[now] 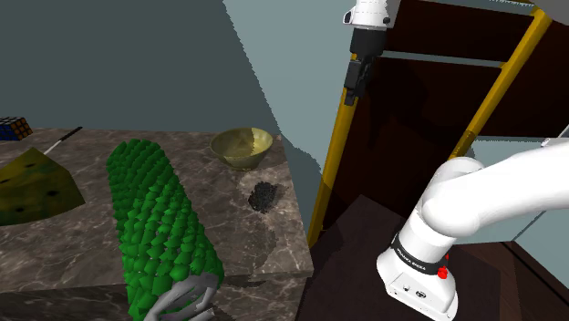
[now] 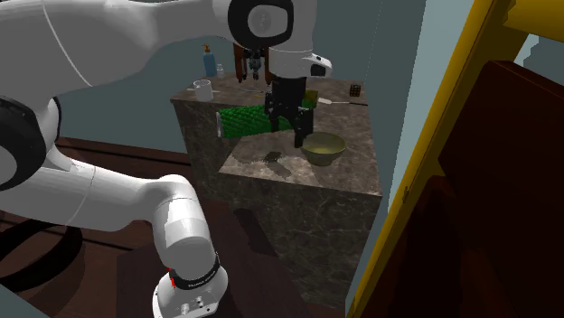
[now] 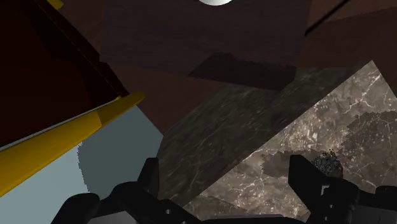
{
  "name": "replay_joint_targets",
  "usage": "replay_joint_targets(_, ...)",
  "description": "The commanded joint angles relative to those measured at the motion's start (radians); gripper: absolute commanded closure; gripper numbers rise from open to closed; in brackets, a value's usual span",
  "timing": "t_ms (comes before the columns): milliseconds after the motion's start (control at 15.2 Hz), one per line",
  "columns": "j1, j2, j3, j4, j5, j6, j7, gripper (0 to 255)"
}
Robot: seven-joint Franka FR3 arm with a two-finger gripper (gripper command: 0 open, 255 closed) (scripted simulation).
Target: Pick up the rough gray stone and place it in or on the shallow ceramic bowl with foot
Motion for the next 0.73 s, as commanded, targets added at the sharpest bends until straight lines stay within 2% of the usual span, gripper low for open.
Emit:
replay_joint_targets(0, 0.0, 0.0, 0.0, 0.0, 0.0, 0.0, 0.0, 0)
replay_joint_targets(660, -0.046, 0.0, 0.221, -0.202, 0.233, 0.202, 0.488, 0)
